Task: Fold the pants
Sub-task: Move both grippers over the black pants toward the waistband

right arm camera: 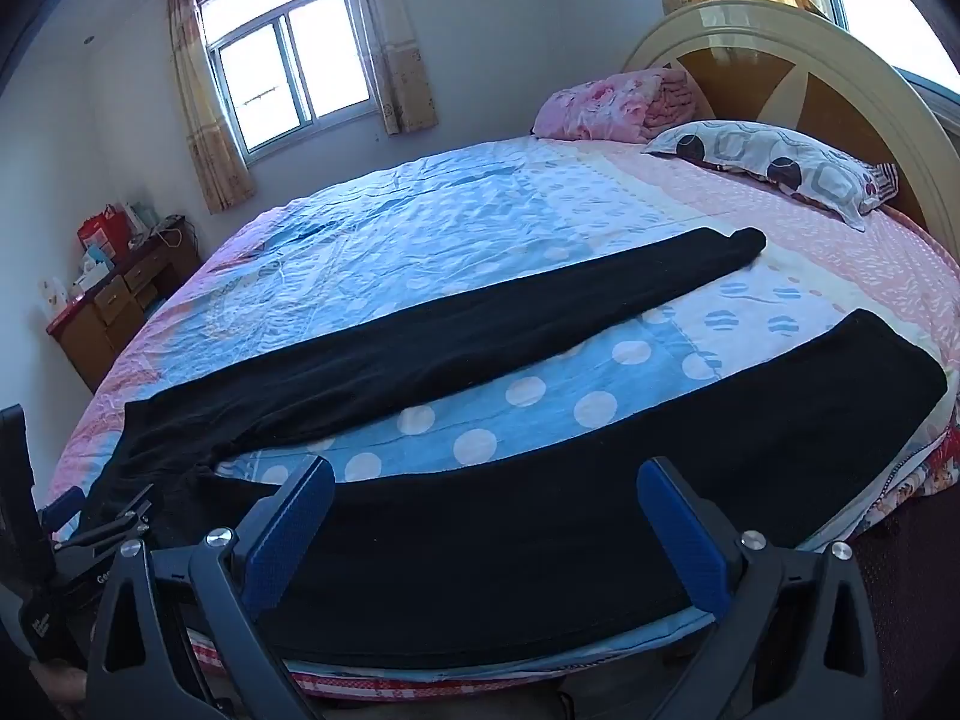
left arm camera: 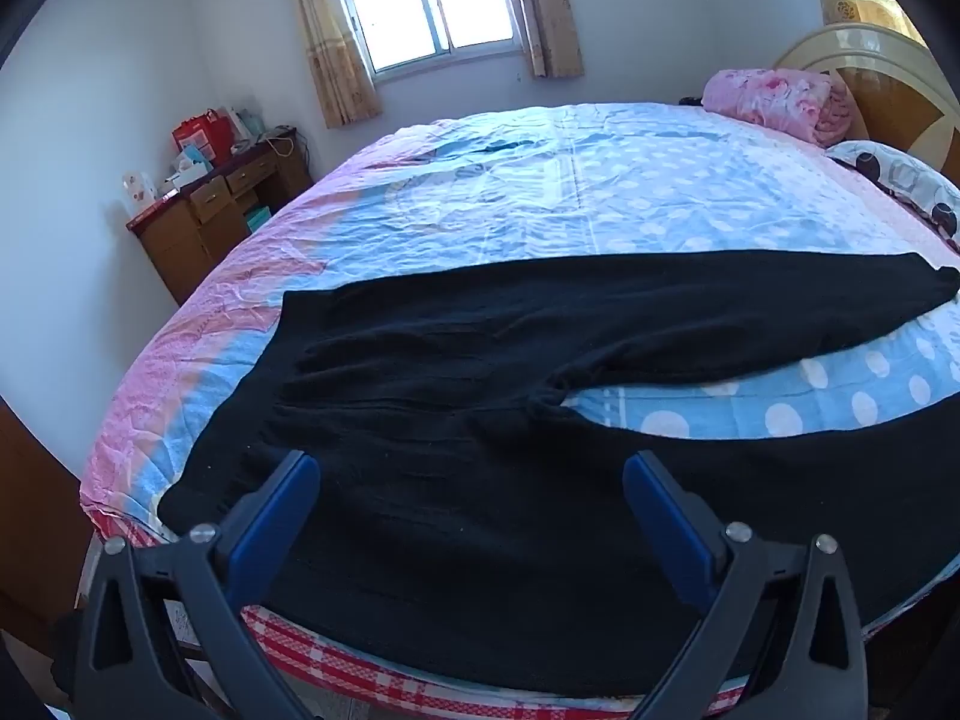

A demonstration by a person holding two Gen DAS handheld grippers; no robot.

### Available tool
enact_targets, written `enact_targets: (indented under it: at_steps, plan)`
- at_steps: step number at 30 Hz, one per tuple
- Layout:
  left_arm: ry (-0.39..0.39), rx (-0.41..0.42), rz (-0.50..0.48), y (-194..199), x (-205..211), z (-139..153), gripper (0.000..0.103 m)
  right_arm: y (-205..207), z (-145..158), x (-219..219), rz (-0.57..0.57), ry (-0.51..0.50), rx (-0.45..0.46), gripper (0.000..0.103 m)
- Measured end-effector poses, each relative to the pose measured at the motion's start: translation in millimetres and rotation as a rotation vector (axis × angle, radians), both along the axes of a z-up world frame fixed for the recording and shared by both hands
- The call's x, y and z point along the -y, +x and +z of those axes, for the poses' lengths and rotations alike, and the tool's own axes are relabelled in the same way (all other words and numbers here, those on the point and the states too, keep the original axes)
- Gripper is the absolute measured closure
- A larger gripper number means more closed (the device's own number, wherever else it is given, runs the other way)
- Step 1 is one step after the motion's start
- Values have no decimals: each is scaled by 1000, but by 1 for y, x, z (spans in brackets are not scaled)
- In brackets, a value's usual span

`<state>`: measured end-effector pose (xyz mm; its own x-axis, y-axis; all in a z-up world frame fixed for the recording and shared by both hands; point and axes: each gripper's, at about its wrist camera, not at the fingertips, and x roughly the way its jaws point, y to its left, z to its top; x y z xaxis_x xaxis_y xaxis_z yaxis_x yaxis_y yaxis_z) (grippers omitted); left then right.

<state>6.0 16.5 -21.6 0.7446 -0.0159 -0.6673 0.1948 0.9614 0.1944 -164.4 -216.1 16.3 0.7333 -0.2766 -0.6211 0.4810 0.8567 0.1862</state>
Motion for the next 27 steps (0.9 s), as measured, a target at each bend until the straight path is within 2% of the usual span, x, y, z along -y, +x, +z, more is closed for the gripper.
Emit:
enact_targets:
  at_steps: [6, 10, 16, 20, 24, 27]
  plan:
    - [-2, -49, 0, 18, -1, -15, 0, 10, -9, 7, 19, -20, -23, 1]
    - [-5, -65, 6, 30, -2, -21, 0, 12, -11, 8, 30, -82, -18, 1]
    - [-22, -105, 24, 57, -5, -25, 0, 38, -6, 4, 89, -192, -34, 1]
    - [-11, -114, 22, 71, -6, -25, 0, 67, 0, -3, 140, -206, -56, 1]
    - [-15, -115, 21, 81, -9, -20, 0, 103, 10, -8, 151, -201, -36, 1]
    - [-25, -110, 30, 88, -12, -15, 0, 140, 3, -13, 134, -210, -132, 1]
